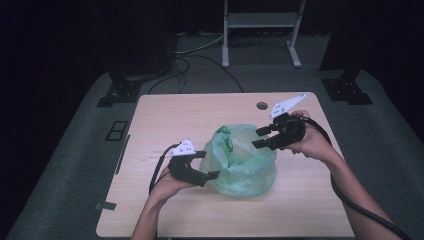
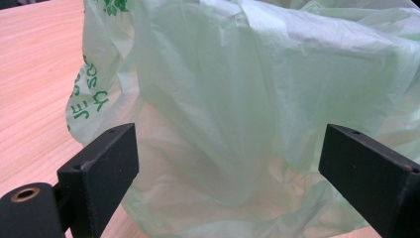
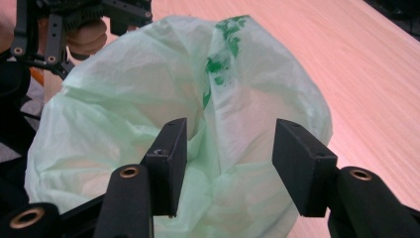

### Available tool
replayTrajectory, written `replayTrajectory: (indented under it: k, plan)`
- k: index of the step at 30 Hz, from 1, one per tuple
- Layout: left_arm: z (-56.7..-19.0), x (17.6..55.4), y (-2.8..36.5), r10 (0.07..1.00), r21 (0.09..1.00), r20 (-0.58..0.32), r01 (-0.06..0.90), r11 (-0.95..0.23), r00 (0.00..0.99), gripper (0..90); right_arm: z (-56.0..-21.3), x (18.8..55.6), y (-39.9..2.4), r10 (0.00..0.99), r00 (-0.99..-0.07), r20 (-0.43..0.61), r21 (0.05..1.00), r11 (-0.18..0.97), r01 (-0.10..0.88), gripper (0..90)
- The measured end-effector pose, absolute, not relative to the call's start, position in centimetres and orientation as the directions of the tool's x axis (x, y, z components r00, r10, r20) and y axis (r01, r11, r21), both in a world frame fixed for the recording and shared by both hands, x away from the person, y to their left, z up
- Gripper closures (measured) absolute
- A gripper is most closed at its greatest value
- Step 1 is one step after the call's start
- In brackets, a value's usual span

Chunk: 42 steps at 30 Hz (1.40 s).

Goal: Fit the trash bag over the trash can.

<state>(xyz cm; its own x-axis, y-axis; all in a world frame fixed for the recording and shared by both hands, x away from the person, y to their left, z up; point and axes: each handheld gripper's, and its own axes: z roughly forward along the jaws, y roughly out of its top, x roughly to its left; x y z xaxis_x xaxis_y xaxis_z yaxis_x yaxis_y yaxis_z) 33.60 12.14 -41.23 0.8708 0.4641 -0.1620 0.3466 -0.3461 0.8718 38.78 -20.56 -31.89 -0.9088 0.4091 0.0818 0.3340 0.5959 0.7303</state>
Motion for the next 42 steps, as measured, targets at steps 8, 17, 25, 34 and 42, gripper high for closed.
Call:
replayTrajectory:
  k: [8, 17, 25, 34, 42]
  plan:
    - [-41.3, 33.6, 12.2, 0.462, 0.871, -0.165, 0.349, -0.346, 0.871, 7.2, -32.6, 39.9, -19.4, 0.443, -0.896, 0.010, 0.756, 0.583, 0.297, 45.6]
    - [-41.5, 33.6, 12.0, 0.456, 0.867, -0.165, 0.348, -0.355, 0.875, 7.2, -32.5, 41.4, -17.4, 0.455, -0.890, -0.020, 0.769, 0.576, 0.277, 50.1]
    - [-41.0, 33.6, 12.9, 0.474, 0.876, -0.159, 0.346, -0.337, 0.866, 7.2, -32.3, 41.3, -19.2, 0.480, -0.876, 0.035, 0.815, 0.494, 0.303, 41.5]
    - [-40.5, 33.5, 14.0, 0.497, 0.882, -0.147, 0.340, -0.325, 0.855, 7.2, -32.3, 40.4, -22.7, 0.529, -0.845, 0.076, 0.841, 0.422, 0.340, 35.8]
    - [-39.9, 33.6, 15.3, 0.526, 0.894, -0.142, 0.337, -0.296, 0.839, 4.5, -33.0, 39.4, -26.1, 0.581, -0.805, 0.117, 0.849, 0.362, 0.384, 32.3]
